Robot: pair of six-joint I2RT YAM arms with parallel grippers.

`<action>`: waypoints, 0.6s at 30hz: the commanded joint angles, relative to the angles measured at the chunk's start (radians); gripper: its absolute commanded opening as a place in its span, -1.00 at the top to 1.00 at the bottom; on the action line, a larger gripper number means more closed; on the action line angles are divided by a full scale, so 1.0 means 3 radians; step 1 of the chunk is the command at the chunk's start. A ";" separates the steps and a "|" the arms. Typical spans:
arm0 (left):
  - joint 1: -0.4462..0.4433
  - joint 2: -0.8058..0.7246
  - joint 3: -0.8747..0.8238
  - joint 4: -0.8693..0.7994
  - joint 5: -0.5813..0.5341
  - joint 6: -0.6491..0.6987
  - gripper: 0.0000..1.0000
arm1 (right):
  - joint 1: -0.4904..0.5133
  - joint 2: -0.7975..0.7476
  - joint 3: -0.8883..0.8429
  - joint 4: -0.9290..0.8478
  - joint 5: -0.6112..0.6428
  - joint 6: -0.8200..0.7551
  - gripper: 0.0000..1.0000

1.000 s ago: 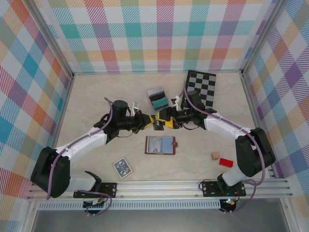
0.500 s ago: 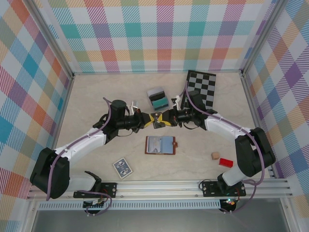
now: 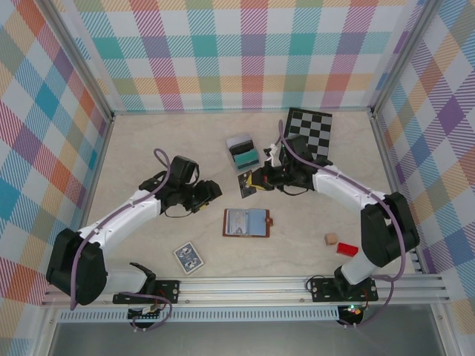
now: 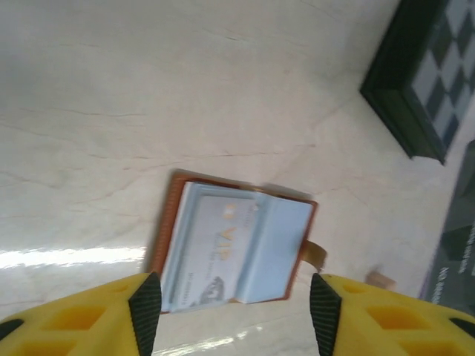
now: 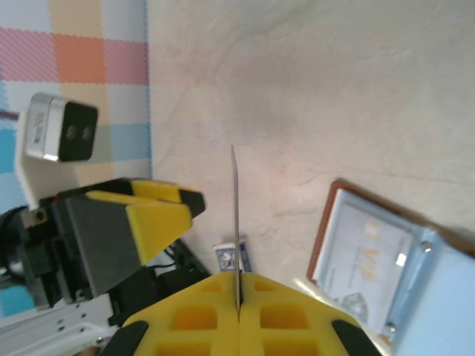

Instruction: Take the credit cards out of the card holder

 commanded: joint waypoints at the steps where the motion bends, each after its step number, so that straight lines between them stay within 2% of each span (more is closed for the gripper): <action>1: 0.0041 -0.0080 0.0083 -0.0439 -0.0310 0.0192 -0.23 | -0.0009 0.0166 0.0214 -0.0393 0.0318 -0.0291 1.00; 11: 0.0041 -0.0158 0.0069 -0.0438 -0.0383 0.0261 -0.45 | -0.0062 0.0717 0.1251 -0.0919 0.0770 -0.0945 1.00; 18: 0.0041 -0.0195 0.0041 -0.0300 -0.0214 0.0215 -0.51 | -0.0101 0.0945 0.1555 -0.0820 0.0671 -0.1206 1.00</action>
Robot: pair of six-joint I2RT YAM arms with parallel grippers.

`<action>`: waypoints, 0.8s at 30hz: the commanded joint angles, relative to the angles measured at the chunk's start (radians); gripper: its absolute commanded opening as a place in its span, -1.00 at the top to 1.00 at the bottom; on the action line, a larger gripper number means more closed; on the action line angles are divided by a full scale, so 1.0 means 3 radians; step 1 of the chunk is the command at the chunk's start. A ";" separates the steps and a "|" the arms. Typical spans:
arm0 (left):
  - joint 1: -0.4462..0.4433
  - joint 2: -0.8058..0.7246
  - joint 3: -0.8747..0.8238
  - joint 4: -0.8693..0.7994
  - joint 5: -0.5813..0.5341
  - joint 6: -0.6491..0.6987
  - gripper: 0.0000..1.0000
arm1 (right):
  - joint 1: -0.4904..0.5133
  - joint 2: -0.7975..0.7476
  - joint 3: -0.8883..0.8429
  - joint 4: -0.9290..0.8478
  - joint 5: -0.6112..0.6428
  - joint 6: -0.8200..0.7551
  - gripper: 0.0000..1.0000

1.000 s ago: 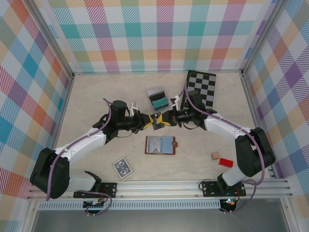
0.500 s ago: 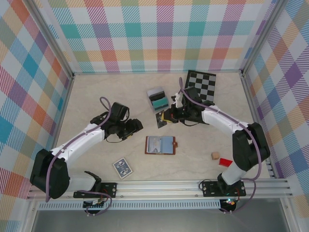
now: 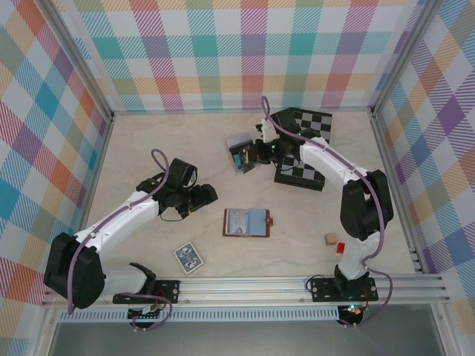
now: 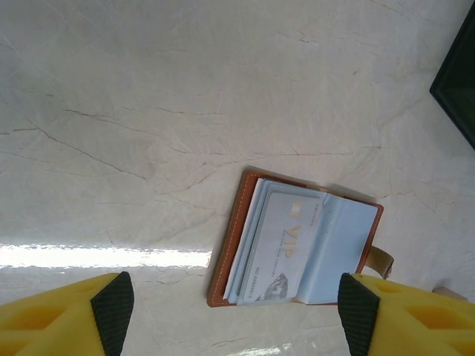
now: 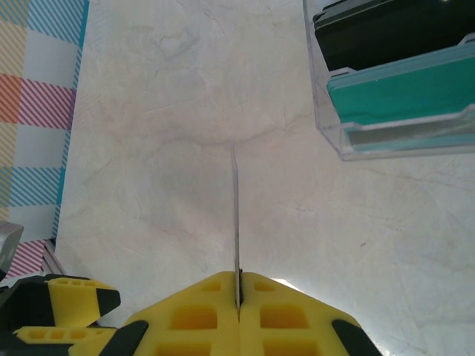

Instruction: Take the credit cards out of the card holder

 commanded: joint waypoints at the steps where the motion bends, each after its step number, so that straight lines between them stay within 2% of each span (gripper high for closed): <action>1: 0.0041 -0.0114 0.0024 0.0095 0.0099 0.0010 -0.51 | -0.0031 0.0077 0.0136 -0.0049 -0.0039 -0.0260 1.00; 4: 0.0043 -0.0153 -0.0024 0.0328 0.0212 -0.0074 -0.55 | -0.0071 0.0078 0.0191 -0.0042 -0.0175 -0.0228 1.00; 9: 0.0041 0.0031 0.0050 0.0577 0.0419 -0.0240 -0.62 | -0.0127 0.0081 0.0244 -0.0024 -0.0153 -0.0177 1.00; 13: 0.0045 0.0233 0.0222 0.0790 0.0502 -0.0296 -0.66 | -0.0165 0.0049 0.0224 0.0072 -0.0416 -0.0034 1.00; 15: 0.0050 0.0376 0.0308 0.1080 0.0651 -0.0386 -0.76 | -0.0195 0.0031 0.0192 0.0169 -0.0611 0.0111 1.00; 20: 0.0075 0.0811 0.0600 0.1791 0.1030 -0.0682 -0.70 | -0.0282 0.0001 0.0127 0.0411 -0.0994 0.0485 1.00; 24: 0.0126 0.1113 0.0818 0.2238 0.1229 -0.0879 -0.57 | -0.0375 -0.0020 0.0055 0.0598 -0.1252 0.0744 1.00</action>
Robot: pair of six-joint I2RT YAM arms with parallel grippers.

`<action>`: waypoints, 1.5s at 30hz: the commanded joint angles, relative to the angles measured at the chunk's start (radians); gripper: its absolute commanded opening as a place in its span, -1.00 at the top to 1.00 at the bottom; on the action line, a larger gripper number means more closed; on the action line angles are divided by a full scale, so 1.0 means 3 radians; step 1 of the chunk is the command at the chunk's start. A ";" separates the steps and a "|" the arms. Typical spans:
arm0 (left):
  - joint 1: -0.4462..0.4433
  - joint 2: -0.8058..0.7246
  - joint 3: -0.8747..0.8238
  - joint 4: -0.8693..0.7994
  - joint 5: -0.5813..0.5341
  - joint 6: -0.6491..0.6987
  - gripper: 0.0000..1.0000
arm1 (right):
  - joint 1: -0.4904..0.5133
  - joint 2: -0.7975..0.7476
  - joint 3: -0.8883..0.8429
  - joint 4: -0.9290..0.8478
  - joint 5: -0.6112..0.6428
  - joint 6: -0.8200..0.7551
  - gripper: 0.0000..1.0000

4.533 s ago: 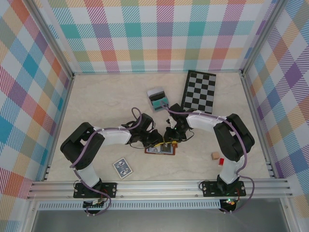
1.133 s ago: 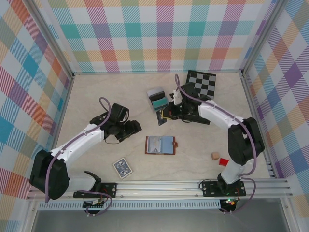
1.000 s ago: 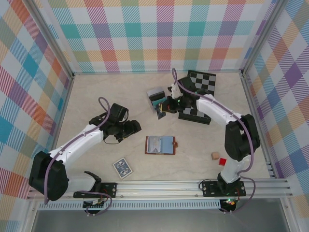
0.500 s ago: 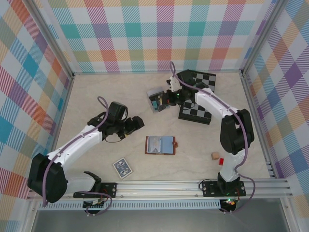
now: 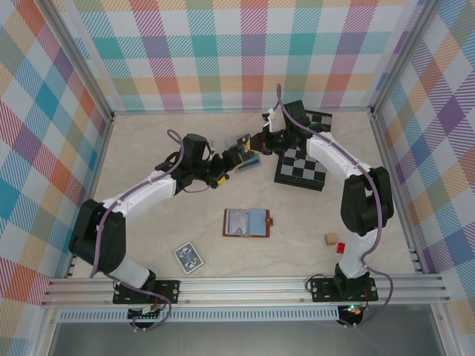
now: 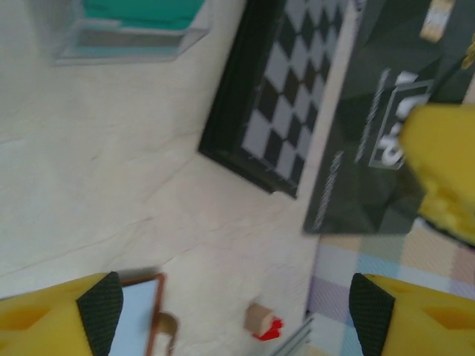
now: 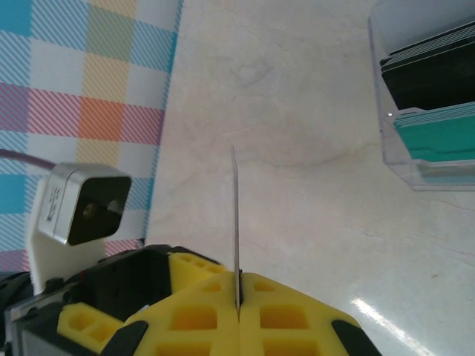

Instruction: Take the credit cards out of the card holder

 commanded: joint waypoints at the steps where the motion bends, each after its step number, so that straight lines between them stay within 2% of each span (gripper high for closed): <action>1: 0.0097 0.0180 0.0199 0.0630 0.0317 -0.0267 -0.52 | -0.0090 -0.0101 -0.0080 0.0273 -0.0413 0.0324 1.00; 6: 0.0109 0.0391 0.0384 0.0826 0.0390 -0.0323 -0.26 | -0.0162 -0.0120 -0.0089 0.0262 -0.0435 0.0343 1.00; 12: 0.0134 0.0460 0.0538 0.0470 0.0199 -0.0116 -0.24 | -0.0164 0.0037 0.0170 -0.0126 -0.0062 -0.0239 1.00; 14: 0.0154 0.0510 0.0553 0.0533 0.0238 -0.0133 -0.20 | -0.0164 0.0057 0.0196 -0.0094 -0.0177 -0.0294 1.00; 19: 0.0185 0.0663 0.0629 0.0615 0.0319 -0.0137 -0.13 | -0.0172 0.0046 0.0161 0.0175 -0.0495 -0.0032 1.00; 25: 0.0217 0.0770 0.0639 0.1093 0.0533 -0.0331 0.29 | -0.0184 0.0083 0.0145 0.0238 -0.0648 0.0124 0.98; 28: 0.0213 0.0740 0.0556 0.1397 0.0567 -0.0446 0.38 | -0.0204 0.0092 0.0114 0.0315 -0.0704 0.0208 0.96; 32: 0.0216 0.0723 0.0558 0.1525 0.0645 -0.0467 0.46 | -0.0218 0.0113 0.0119 0.0377 -0.0775 0.0308 0.94; 35: 0.0216 0.0720 0.0569 0.1573 0.0691 -0.0454 0.67 | -0.0220 0.0114 0.0133 0.0385 -0.0788 0.0333 0.90; 37: 0.0217 0.0720 0.0597 0.1465 0.0684 -0.0368 0.80 | -0.0228 0.0096 0.0150 0.0291 -0.0713 0.0271 0.83; 40: 0.0217 0.0701 0.0714 0.1089 0.0639 -0.0051 0.99 | -0.0256 0.0028 0.0146 0.0054 -0.0451 0.0125 0.48; 42: 0.0216 0.0686 0.0868 0.0613 0.0516 0.0414 1.00 | -0.0275 -0.0072 0.0107 -0.0139 -0.0156 -0.0045 0.16; 45: 0.0211 0.0714 0.1193 -0.0165 0.0159 0.1298 1.00 | -0.0319 -0.0241 -0.0030 -0.0269 0.0154 -0.0187 -0.21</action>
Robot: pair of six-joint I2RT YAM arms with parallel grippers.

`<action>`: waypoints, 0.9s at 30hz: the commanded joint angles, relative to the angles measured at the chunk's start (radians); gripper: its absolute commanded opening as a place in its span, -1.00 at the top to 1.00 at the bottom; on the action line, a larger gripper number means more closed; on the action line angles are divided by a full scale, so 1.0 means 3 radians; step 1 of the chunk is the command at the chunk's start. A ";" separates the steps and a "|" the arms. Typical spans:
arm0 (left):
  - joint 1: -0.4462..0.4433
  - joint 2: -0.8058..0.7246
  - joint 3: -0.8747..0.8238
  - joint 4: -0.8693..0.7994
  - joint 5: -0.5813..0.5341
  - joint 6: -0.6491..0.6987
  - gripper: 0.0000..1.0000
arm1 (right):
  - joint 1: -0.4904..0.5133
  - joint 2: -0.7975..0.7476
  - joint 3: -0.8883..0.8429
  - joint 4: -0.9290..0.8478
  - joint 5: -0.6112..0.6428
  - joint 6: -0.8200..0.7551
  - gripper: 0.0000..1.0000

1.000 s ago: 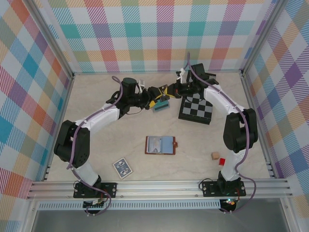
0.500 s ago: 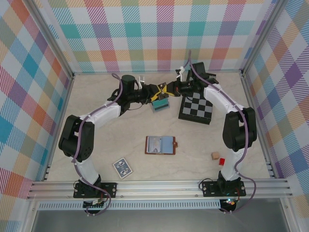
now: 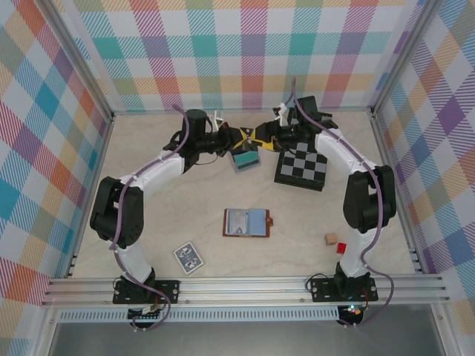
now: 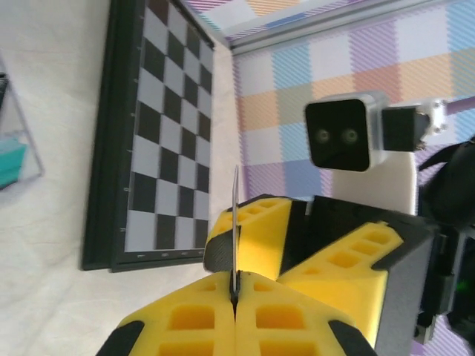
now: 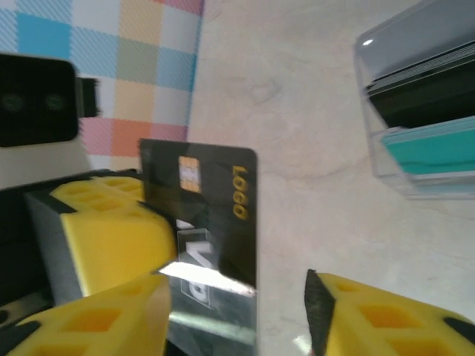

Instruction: Take the credit cards out of the card holder

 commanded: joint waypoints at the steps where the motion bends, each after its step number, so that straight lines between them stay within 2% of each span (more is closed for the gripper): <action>1: 0.0012 0.0022 0.0404 -0.0955 -0.0396 0.1222 1.00 | -0.0071 -0.0311 -0.0140 -0.0244 0.0416 -0.0259 -0.32; 4: -0.0023 0.0139 0.0666 -0.1374 -0.0726 0.2055 1.00 | -0.0120 -0.0491 -0.0342 -0.0243 0.0598 -0.0311 -0.63; 6: -0.0051 0.0222 0.0776 -0.1444 -0.0935 0.2525 1.00 | -0.0151 -0.0588 -0.0455 -0.0260 0.0719 -0.0300 -0.81; 10: -0.0082 0.0447 0.0977 -0.1471 -0.1204 0.3199 1.00 | -0.0214 -0.0771 -0.0648 -0.0269 0.0851 -0.0261 -0.99; 16: -0.0116 0.0891 0.1418 -0.1508 -0.1316 0.3964 1.00 | -0.0329 -0.1029 -0.0900 -0.0330 0.0887 -0.0206 -1.00; 21: -0.0130 0.1328 0.1970 -0.1841 -0.1380 0.4316 1.00 | -0.0411 -0.1262 -0.1092 -0.0369 0.0876 -0.0169 -1.00; 27: -0.0133 0.1615 0.2326 -0.2132 -0.1369 0.4661 1.00 | -0.0473 -0.1458 -0.1187 -0.0411 0.0852 -0.0178 -1.00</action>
